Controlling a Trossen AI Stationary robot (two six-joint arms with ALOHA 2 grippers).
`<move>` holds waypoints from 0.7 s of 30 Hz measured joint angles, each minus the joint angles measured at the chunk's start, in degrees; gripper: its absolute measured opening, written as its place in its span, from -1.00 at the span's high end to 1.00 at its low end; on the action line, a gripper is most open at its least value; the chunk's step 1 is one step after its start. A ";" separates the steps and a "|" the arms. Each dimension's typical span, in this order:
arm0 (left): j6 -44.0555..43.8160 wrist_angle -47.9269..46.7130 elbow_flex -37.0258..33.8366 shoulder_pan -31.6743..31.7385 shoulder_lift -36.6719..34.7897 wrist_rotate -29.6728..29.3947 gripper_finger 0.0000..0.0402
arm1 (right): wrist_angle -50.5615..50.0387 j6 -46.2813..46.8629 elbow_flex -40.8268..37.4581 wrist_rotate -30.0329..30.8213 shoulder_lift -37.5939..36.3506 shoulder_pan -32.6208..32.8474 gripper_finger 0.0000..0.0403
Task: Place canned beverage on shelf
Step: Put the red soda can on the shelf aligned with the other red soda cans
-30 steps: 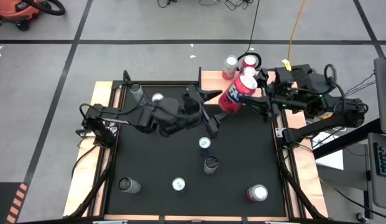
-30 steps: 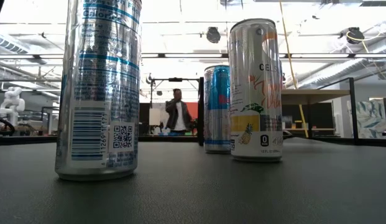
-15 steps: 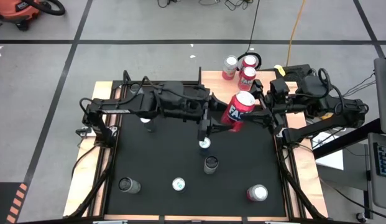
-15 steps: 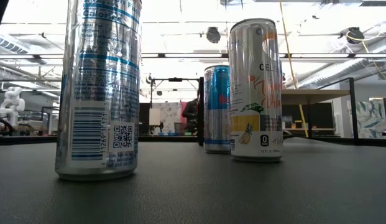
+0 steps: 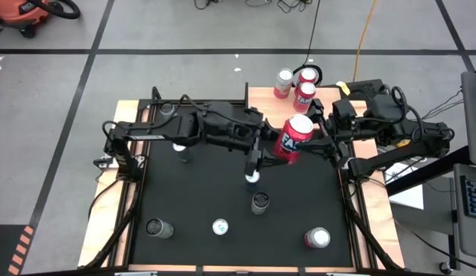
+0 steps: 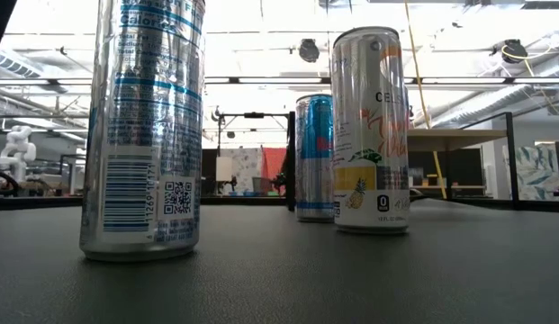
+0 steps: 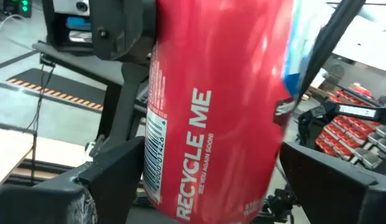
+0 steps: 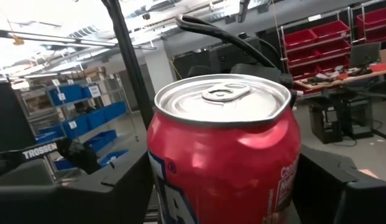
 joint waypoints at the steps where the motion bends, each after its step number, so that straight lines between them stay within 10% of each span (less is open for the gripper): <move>1: -0.60 -0.04 0.00 0.00 0.02 -0.32 -0.85 | -0.04 -0.03 0.00 0.08 0.12 0.00 -0.38; 21: 0.93 -4.14 0.00 -0.17 0.02 -3.43 -0.78 | -0.52 -2.89 -0.04 2.08 0.77 -0.02 -0.38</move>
